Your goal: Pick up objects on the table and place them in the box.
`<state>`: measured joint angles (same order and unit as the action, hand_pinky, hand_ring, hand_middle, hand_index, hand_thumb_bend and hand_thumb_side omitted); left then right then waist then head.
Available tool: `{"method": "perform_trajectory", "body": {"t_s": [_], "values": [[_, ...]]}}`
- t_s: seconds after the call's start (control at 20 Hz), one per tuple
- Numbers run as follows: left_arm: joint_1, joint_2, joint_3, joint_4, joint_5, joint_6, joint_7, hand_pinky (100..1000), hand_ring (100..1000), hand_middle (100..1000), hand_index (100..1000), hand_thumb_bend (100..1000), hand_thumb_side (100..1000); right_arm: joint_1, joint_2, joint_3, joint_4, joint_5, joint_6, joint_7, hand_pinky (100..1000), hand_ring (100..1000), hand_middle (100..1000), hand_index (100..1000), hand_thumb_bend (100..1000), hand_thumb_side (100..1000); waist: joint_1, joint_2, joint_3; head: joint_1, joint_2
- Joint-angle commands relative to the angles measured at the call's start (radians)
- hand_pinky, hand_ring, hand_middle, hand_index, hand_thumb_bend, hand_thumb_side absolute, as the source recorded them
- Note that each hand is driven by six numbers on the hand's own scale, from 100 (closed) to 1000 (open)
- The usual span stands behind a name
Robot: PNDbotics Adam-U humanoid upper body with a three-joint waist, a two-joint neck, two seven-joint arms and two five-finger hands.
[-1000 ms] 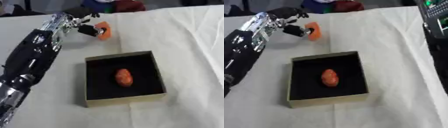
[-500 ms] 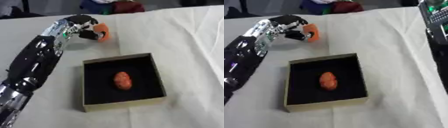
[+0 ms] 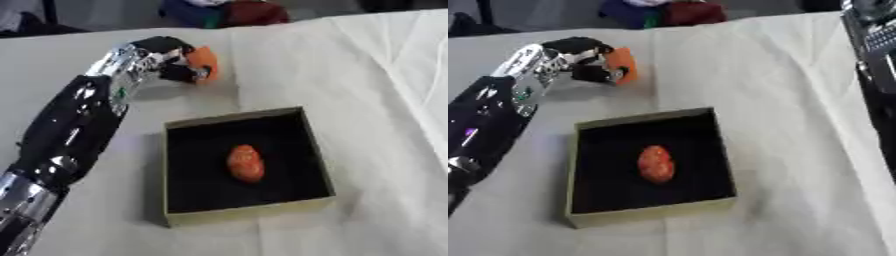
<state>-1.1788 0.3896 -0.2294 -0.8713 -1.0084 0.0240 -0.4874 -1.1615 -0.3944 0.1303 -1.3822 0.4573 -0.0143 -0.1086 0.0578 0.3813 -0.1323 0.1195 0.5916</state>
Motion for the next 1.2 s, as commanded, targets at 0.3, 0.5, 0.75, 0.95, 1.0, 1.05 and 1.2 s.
{"method": "perform_trajectory", "body": {"t_s": [0.3, 0.5, 0.75, 0.95, 1.0, 1.05, 1.2], "values": [[-0.016, 0.029, -0.009, -0.054, 0.035, -0.01, 0.044, 637, 772, 763, 844, 100, 737, -0.004, -0.023, -0.007, 0.003, 0.006, 0.003, -0.003, 880, 744, 562, 751, 102, 841, -0.002, -0.036, 0.006, -0.001, 0.011], [-0.019, 0.038, -0.021, -0.103, 0.082, -0.004, 0.043, 605, 739, 730, 808, 100, 635, 0.0, -0.012, -0.011, 0.012, 0.014, 0.006, -0.006, 880, 744, 561, 751, 105, 840, -0.001, -0.05, 0.013, -0.005, 0.02], [-0.015, 0.049, -0.035, -0.158, 0.128, 0.009, 0.037, 523, 654, 653, 738, 100, 539, 0.006, -0.004, -0.013, 0.018, 0.022, 0.006, -0.011, 879, 744, 561, 751, 108, 836, -0.004, -0.069, 0.019, -0.009, 0.028], [-0.011, 0.06, -0.048, -0.21, 0.162, 0.013, 0.027, 501, 630, 630, 720, 100, 517, 0.012, -0.004, -0.012, 0.022, 0.025, 0.005, -0.011, 877, 743, 562, 750, 111, 835, -0.008, -0.086, 0.023, -0.014, 0.037], [-0.011, 0.064, -0.052, -0.227, 0.171, 0.013, 0.021, 498, 628, 627, 717, 100, 509, 0.014, -0.004, -0.012, 0.023, 0.026, 0.004, -0.011, 877, 744, 563, 750, 109, 833, -0.008, -0.09, 0.025, -0.015, 0.041], [-0.01, 0.07, -0.057, -0.247, 0.182, 0.012, 0.016, 498, 627, 626, 717, 100, 500, 0.016, -0.004, -0.013, 0.023, 0.027, 0.004, -0.012, 877, 744, 563, 750, 109, 832, -0.008, -0.095, 0.027, -0.017, 0.046], [-0.001, 0.091, -0.078, -0.318, 0.224, 0.011, 0.008, 495, 619, 621, 713, 100, 449, 0.024, -0.011, -0.015, 0.024, 0.028, 0.003, -0.012, 876, 744, 564, 750, 110, 830, -0.009, -0.108, 0.039, -0.029, 0.061]]}}
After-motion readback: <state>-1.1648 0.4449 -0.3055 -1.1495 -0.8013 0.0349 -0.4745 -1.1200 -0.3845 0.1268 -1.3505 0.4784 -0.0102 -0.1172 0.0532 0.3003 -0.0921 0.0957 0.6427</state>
